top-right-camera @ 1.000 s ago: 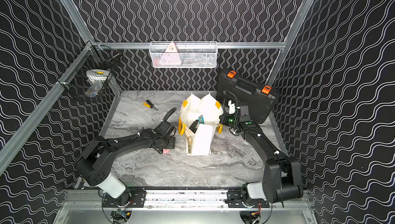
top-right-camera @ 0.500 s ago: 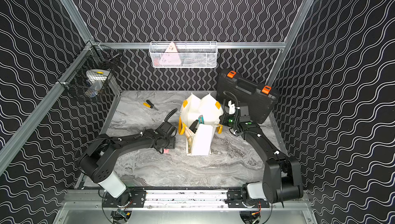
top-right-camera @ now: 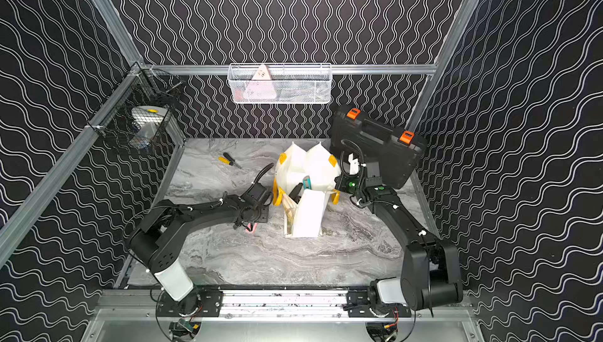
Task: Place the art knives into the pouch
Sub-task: Pick up the utility knife at the center of the board.
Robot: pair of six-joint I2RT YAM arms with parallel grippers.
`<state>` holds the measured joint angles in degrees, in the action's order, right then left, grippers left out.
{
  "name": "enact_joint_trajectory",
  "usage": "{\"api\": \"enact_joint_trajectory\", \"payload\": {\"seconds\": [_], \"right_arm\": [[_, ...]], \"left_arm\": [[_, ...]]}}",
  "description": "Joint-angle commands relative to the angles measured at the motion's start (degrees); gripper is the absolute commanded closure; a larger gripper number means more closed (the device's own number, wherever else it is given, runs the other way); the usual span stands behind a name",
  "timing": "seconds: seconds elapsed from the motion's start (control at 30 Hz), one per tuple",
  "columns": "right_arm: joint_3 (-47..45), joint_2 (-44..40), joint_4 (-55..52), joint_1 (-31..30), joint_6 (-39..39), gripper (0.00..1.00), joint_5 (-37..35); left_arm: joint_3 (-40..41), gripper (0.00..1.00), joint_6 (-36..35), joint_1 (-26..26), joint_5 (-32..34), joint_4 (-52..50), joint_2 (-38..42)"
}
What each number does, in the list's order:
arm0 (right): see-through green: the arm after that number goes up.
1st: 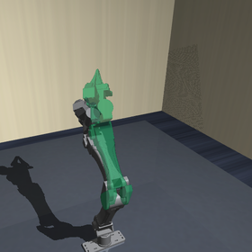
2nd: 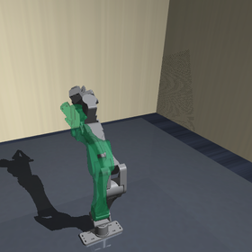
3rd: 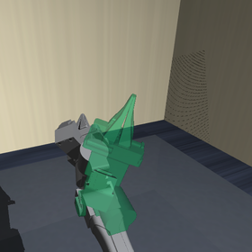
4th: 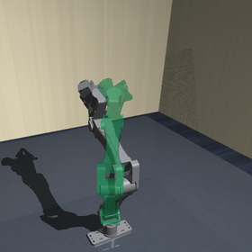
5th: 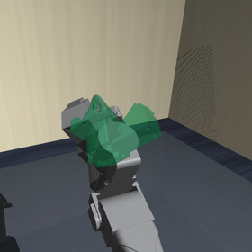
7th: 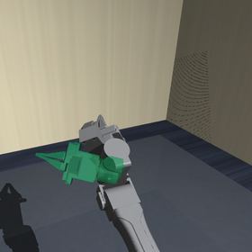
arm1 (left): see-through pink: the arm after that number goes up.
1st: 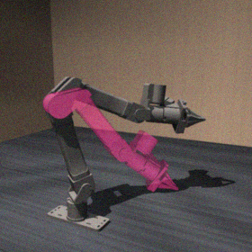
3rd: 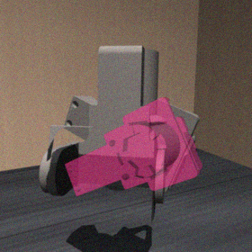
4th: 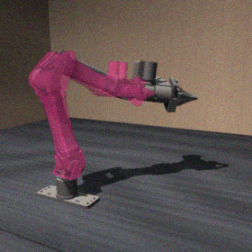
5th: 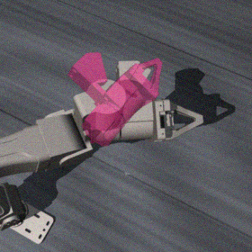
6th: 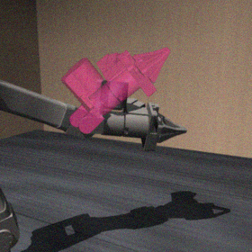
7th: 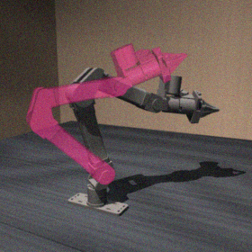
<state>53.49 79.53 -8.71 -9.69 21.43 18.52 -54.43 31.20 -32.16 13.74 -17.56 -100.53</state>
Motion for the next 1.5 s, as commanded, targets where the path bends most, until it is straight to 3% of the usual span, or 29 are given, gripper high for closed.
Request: {"api": "enact_joint_trajectory", "payload": {"seconds": [0.0, 0.23, 0.8, 1.47], "right_arm": [[-0.14, -0.38, 0.05, -0.06, 0.10, 1.00, 0.55], [-0.21, -0.59, -0.28, -0.06, -0.16, 1.00, 0.22], [-0.59, -1.09, -0.32, -0.06, -0.16, 1.00, 0.37], [-0.13, -1.25, -0.75, -0.06, -0.34, 1.00, 0.55]], "left_arm": [[0.12, 0.46, -1.84, -0.21, -0.85, -5.02, -1.41], [0.03, 0.57, -2.20, -0.99, 0.72, -6.16, -2.09], [-0.90, 0.70, -2.64, -1.04, 1.17, -7.35, -2.99], [-4.66, 0.72, -3.43, 0.13, 4.18, -14.42, 7.36]]}}
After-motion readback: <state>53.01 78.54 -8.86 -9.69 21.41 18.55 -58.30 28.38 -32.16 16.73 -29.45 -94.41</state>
